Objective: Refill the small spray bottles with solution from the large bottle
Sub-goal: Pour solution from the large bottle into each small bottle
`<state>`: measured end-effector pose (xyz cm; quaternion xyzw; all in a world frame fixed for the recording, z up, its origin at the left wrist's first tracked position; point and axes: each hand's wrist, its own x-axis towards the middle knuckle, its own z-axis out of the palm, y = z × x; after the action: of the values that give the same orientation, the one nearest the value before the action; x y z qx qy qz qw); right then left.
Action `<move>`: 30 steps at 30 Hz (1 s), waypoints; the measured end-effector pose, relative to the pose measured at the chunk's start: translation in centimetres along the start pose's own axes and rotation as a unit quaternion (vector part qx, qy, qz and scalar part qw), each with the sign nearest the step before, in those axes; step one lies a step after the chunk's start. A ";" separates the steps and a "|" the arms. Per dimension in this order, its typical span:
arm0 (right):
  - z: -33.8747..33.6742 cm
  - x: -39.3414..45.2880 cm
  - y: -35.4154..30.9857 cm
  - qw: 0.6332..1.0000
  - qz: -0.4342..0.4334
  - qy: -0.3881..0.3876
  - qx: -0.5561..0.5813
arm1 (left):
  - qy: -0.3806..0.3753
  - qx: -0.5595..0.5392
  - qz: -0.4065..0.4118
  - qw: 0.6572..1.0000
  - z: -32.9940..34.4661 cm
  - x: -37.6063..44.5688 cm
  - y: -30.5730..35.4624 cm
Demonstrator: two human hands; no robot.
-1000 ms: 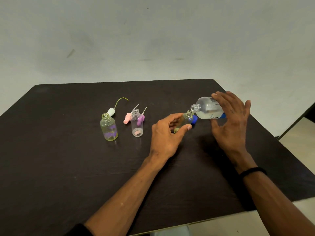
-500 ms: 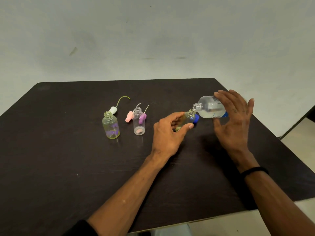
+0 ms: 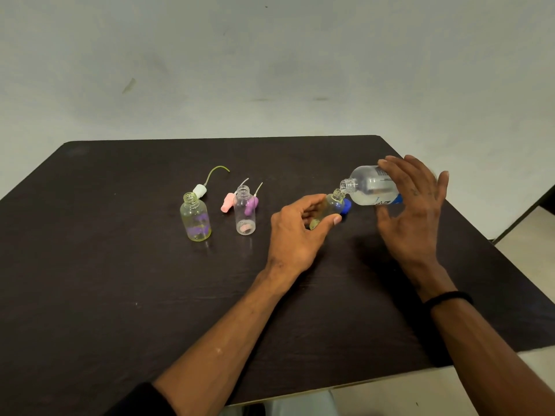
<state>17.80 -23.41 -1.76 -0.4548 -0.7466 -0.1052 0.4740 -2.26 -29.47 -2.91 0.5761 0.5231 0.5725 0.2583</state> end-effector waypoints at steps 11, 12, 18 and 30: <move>0.0 0.0 -0.1 1.000 -0.001 0.001 -0.004 | 0.000 0.002 0.001 1.000 0.0 -0.1 0.1; 0.0 0.0 -0.1 1.000 -0.001 0.000 -0.004 | 0.001 0.002 0.000 1.000 0.0 -0.1 0.1; 0.0 -0.1 -0.1 1.000 0.002 0.001 -0.002 | 0.003 0.003 0.000 1.000 0.0 0.0 -0.1; 0.1 0.0 -0.1 1.000 -0.003 0.006 -0.007 | -0.002 0.006 -0.004 1.000 -0.1 -0.1 -0.1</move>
<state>17.68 -23.40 -1.79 -0.4551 -0.7445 -0.1150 0.4747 -2.39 -29.53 -3.04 0.5768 0.5282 0.5672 0.2580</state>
